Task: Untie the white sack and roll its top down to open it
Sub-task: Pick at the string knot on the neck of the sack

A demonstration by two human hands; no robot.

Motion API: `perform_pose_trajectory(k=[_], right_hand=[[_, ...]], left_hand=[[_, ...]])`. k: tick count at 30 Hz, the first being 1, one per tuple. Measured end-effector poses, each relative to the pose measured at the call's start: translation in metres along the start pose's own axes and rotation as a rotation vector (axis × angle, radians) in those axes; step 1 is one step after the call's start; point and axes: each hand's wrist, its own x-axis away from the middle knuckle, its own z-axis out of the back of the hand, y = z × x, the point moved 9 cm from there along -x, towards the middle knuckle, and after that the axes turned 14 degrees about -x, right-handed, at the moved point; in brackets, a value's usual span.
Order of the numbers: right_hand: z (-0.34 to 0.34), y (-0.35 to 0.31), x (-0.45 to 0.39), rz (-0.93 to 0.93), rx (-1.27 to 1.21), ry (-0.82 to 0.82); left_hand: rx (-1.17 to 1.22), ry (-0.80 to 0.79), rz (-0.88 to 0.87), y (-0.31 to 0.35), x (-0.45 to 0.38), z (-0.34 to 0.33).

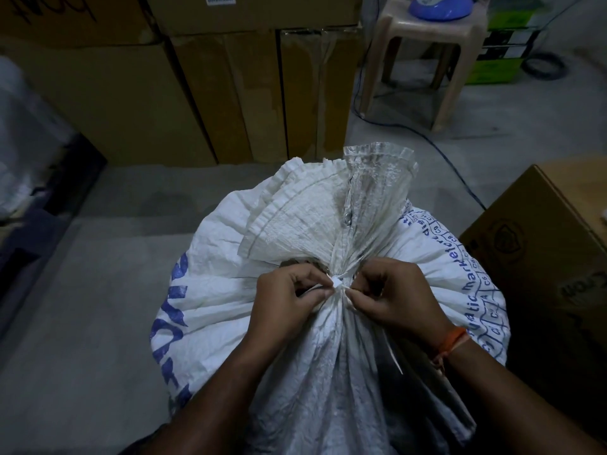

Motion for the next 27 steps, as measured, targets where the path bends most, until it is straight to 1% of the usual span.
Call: perform_pose_trajectory(k=[4, 20, 23, 27], right_hand=[[-0.005, 0.000, 0.000, 0.021, 0.021, -0.029], [-0.009, -0.003, 0.001, 0.035, -0.005, -0.010], [-0.007, -0.004, 0.000, 0.033, 0.015, -0.014], [-0.006, -0.001, 0.000, 0.018, -0.023, -0.049]], left_hand=[[-0.017, -0.002, -0.002, 0.001, 0.000, 0.000], [0.039, -0.006, 0.010, -0.001, 0.006, 0.001], [0.043, -0.012, -0.016, 0.000, 0.008, 0.002], [-0.064, -0.022, -0.110, 0.004, 0.010, 0.006]])
